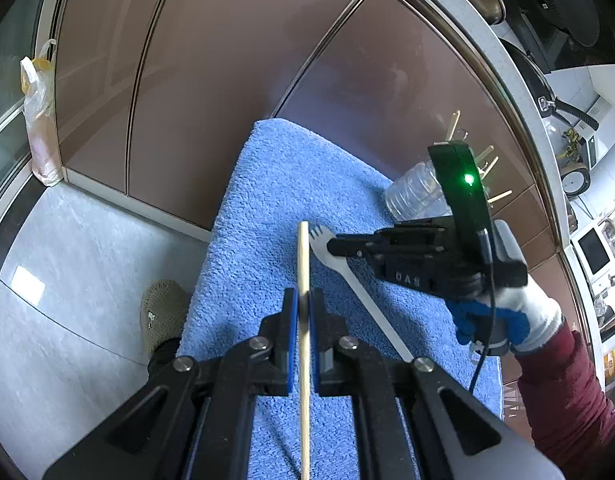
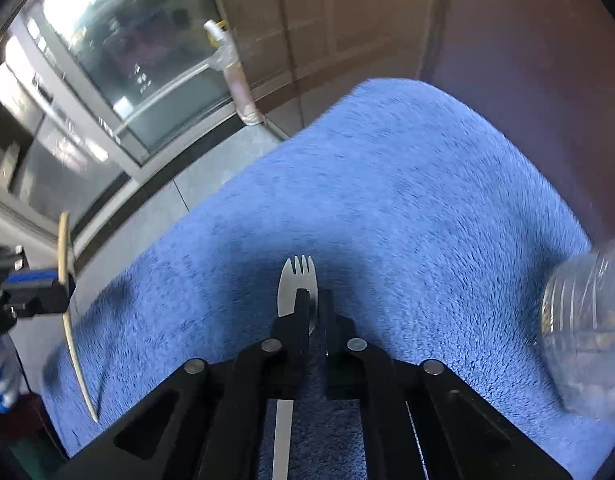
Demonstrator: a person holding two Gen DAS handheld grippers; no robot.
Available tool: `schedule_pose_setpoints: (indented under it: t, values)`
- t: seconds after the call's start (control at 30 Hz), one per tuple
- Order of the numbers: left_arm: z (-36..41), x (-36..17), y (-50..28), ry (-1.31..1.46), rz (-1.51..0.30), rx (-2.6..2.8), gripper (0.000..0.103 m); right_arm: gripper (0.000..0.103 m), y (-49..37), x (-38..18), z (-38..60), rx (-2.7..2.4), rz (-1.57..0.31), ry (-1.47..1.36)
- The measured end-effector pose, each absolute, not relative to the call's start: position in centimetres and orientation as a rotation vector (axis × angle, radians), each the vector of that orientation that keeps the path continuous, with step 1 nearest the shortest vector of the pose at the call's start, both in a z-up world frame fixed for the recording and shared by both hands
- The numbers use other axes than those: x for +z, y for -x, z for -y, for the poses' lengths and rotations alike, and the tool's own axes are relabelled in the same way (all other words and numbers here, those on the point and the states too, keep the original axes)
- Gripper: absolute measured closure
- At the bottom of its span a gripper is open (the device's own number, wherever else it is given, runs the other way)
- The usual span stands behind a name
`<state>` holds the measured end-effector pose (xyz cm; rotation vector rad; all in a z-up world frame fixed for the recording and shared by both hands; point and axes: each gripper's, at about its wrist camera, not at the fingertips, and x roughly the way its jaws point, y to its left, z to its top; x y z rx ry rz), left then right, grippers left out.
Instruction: Organize utensils
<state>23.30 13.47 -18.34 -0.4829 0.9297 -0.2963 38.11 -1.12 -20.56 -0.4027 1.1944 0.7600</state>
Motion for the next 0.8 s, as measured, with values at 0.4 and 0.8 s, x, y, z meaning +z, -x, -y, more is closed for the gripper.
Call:
schedule_pose_setpoints:
  t: [0.4,0.8]
  values:
    - [-14.1,-18.5,-23.1,0.507,-0.924,-0.292,0.098,0.097,-35.9,-19.6,-1.3,0.850,-1.222,0.546]
    - [-15.1,-18.7,-22.8,0.530,-0.919,-0.291,0.098,0.063,-34.3,-19.2,-1.3,0.839,-1.196,0.593]
